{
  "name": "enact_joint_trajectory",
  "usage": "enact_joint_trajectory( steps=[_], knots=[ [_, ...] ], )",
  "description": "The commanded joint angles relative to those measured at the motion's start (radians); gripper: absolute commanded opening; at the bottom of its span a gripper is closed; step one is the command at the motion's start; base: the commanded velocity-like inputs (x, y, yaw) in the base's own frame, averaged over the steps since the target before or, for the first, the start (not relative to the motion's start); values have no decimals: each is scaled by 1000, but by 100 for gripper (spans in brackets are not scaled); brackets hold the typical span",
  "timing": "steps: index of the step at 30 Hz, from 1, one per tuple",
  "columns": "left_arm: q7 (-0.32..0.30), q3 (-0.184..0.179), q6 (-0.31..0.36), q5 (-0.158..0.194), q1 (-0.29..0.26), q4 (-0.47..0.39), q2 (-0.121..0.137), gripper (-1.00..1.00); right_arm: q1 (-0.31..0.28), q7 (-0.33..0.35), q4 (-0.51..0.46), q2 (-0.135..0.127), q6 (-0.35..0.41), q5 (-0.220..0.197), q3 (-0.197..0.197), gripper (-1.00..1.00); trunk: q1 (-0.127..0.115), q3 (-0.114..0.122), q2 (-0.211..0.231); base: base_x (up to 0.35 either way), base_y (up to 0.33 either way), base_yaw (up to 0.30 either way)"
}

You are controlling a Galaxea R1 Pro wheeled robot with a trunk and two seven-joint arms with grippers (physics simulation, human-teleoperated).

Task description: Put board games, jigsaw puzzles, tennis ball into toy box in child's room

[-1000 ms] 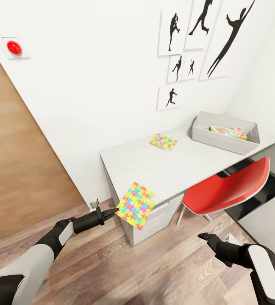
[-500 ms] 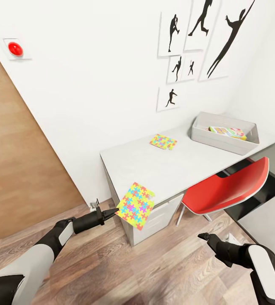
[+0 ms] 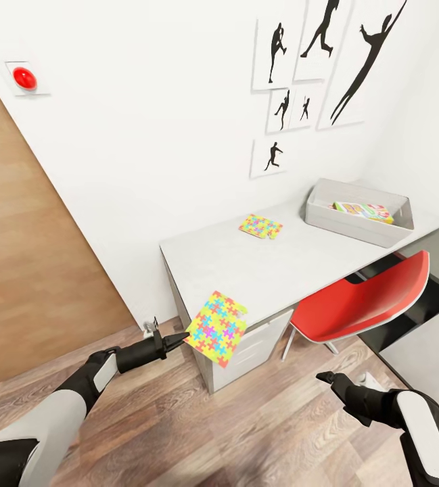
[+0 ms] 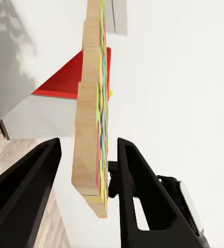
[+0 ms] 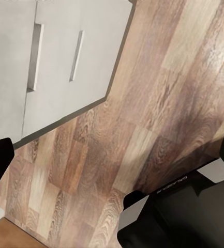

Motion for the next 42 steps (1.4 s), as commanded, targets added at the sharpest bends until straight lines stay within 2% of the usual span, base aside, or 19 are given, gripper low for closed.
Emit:
enact_joint_trajectory(
  steps=[1, 5, 6, 12, 15, 24, 31, 37, 42],
  knots=[
    [-2, 1, 30, 1, -1, -4, 0, -100, -1, -10, -1, 0, 3, -11, -1, 100, 1, -2, -2, 0, 0, 0],
    [0, -5, 112, 0, -2, -60, 0, -100, -1, -9, -2, -2, 3, -11, -2, 100, 1, -2, -2, 0, 0, 0],
    [-2, -9, 137, -1, -1, -100, 4, -100, -1, -9, -3, -3, 3, -11, -3, 100, 1, -2, -2, 0, 0, 0],
    [-5, -8, 170, -7, -2, -118, 14, -100, -1, -9, -2, -2, 3, -12, -2, 100, 1, -2, -2, 0, 0, 0],
    [-5, -8, 200, -9, -5, -122, 35, -100, -1, -9, -2, -2, 3, -12, -2, 100, 1, -2, -2, 0, 0, 0],
    [-6, -12, 246, -9, -9, -140, 94, -100, -1, -9, 0, -5, 3, -10, -2, 100, 1, -2, -2, 0, 0, 0],
    [-6, -37, 269, -9, -9, -168, 137, -100, -1, -9, 0, -8, 4, -11, -6, 100, 1, -2, -2, 0, 0, 0],
    [-6, -40, 271, -9, -9, -170, 162, -100, -1, -9, 1, -9, 5, -15, -7, 100, 1, 3, -2, 0, 0, 0],
    [-6, -41, 271, -9, -9, -170, 172, -100, -1, -9, 0, -7, 5, -14, -5, 100, 1, 10, -2, 0, 0, 0]
  ],
)
